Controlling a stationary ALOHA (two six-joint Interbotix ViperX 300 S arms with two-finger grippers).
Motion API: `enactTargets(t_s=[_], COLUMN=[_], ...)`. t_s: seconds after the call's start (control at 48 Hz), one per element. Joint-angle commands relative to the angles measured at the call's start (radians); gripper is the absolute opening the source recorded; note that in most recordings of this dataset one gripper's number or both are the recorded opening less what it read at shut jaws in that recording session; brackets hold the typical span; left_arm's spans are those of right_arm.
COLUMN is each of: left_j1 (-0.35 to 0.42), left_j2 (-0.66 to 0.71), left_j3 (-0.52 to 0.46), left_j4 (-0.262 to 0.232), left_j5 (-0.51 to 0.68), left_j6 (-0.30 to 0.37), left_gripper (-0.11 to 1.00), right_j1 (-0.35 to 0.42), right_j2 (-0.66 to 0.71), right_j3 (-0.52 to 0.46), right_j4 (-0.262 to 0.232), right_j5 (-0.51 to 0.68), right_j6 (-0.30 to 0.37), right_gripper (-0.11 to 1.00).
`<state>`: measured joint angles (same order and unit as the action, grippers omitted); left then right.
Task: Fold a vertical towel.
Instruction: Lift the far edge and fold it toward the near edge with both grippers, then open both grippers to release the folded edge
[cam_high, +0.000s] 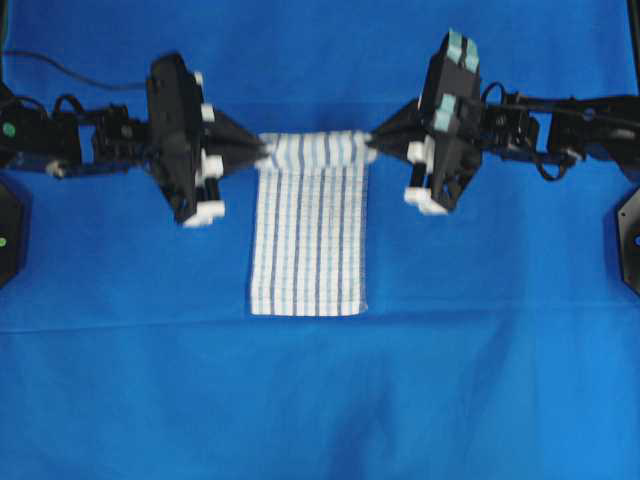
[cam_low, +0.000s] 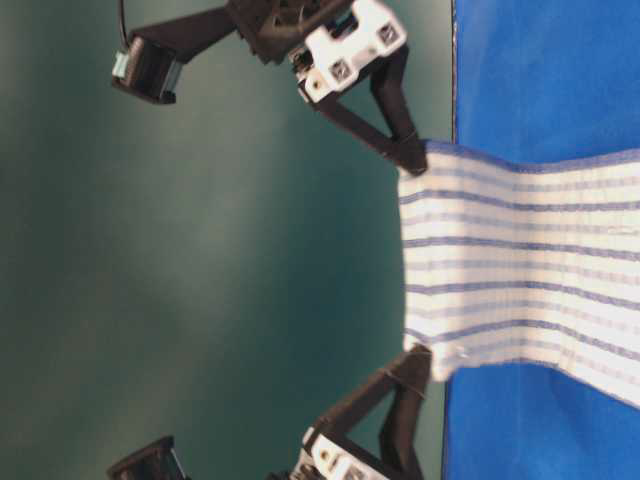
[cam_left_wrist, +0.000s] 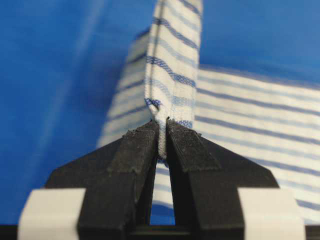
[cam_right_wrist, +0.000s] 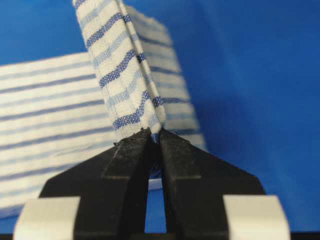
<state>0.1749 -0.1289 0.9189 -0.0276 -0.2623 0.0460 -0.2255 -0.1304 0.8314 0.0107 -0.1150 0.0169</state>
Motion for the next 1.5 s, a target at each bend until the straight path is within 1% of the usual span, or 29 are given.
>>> enactTargets(t_s=[0.0,0.167,0.312,0.645,0.77,0.958,1.478], left_j1=[-0.052,-0.132,-0.186,-0.276,-0.295,-0.299,-0.308], left_j2=[-0.008,0.021,0.046,0.112,0.121,0.121,0.13], left_j3=[0.002,0.014,0.017,0.005,0.002,0.0,-0.015], left_j4=[-0.002,-0.002,-0.002,-0.002,-0.002,-0.002,-0.002], left_j5=[-0.003,-0.005,-0.009,-0.009,-0.009,-0.005,-0.005], left_j6=[-0.017,-0.069,-0.098,-0.104,-0.104,-0.104,-0.103], left_gripper=[0.05,0.05,0.05,0.05,0.05,0.05,0.05], right_j1=[0.034,0.117,0.167,0.255,0.275,0.285,0.287], right_j2=[-0.018,-0.003,0.029,0.12,0.135,0.144,0.149], right_j3=[0.0,0.009,0.006,-0.002,-0.003,-0.006,-0.015], right_j4=[0.017,0.055,0.083,0.17,0.192,0.204,0.204], right_j5=[0.003,0.0,-0.003,-0.048,-0.058,-0.063,-0.055], right_j6=[0.005,0.025,0.038,0.046,0.046,0.046,0.048], right_gripper=[0.07,0.07,0.07,0.07,0.07,0.07,0.08])
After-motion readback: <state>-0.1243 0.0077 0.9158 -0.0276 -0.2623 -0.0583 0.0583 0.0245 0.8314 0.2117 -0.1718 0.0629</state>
